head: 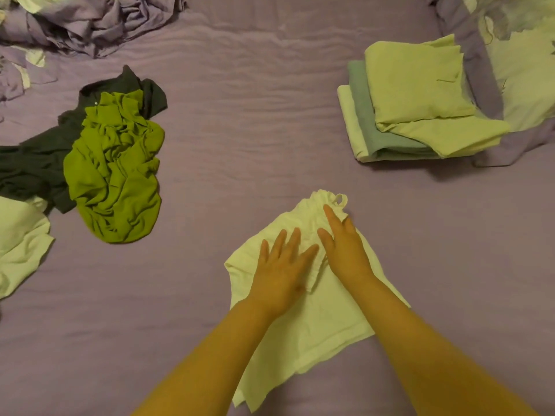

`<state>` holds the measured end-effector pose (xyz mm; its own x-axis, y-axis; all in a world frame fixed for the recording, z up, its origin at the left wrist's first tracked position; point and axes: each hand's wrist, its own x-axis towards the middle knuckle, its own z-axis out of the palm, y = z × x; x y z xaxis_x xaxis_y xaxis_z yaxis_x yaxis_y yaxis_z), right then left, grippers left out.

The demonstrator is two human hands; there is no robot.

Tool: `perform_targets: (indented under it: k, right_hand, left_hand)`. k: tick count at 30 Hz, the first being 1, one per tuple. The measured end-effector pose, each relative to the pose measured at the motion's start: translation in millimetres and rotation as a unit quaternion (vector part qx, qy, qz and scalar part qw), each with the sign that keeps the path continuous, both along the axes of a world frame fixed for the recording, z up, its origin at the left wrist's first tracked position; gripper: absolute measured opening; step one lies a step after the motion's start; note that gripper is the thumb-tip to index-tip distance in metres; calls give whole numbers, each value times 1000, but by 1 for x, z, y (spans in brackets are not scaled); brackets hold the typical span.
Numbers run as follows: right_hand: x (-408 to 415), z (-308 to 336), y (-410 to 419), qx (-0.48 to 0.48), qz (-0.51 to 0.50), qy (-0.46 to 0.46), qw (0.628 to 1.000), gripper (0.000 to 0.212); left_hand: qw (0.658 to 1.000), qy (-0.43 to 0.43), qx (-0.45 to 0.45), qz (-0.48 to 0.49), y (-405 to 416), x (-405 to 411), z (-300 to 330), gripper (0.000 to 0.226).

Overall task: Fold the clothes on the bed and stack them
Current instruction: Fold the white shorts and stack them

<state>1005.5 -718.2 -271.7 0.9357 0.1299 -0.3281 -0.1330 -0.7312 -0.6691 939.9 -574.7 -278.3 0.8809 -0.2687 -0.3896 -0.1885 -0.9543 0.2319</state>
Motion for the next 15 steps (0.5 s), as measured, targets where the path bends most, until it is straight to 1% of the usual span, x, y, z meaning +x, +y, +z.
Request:
perform_targets:
  k: [2,3,4,6,7,9,10,11,15]
  right_hand:
    - [3,-6,-1,-1,2,-19,1000,50]
    - [4,-7,-1,2,0,-21,1000,50]
    - [4,-8,-2,11,-3,-18,1000,53]
    - [5,-8,-5,44,-12,-5,999,57]
    - [4,-5,-6,63,-21,-1,998,58]
    - [-1,7,-7,88,-40,3,995,54]
    - [-5,14,-7,97,-51,5,994,51]
    - [-11,23,-8,103,-64,12,993,46]
    - [-46,54,-18,127,-114,6,985,18]
  left_hand:
    - [1000,18,3,-23,-3,4,-9,86]
    - [999,24,3,-29,-4,5,-11,86]
    - [999,19,-3,-30,-3,5,-11,81]
    - [998,-18,-62,-1,3,5,-8,59]
    - [993,-33,-112,35,6,5,-4,46]
    - [971,-26,-203,127,13,4,9,29]
    - [958,-10,-236,159,15,3,18,25]
    - [950,6,-261,172,17,0,28,24]
    - [925,78,-335,165,18,-26,65,23]
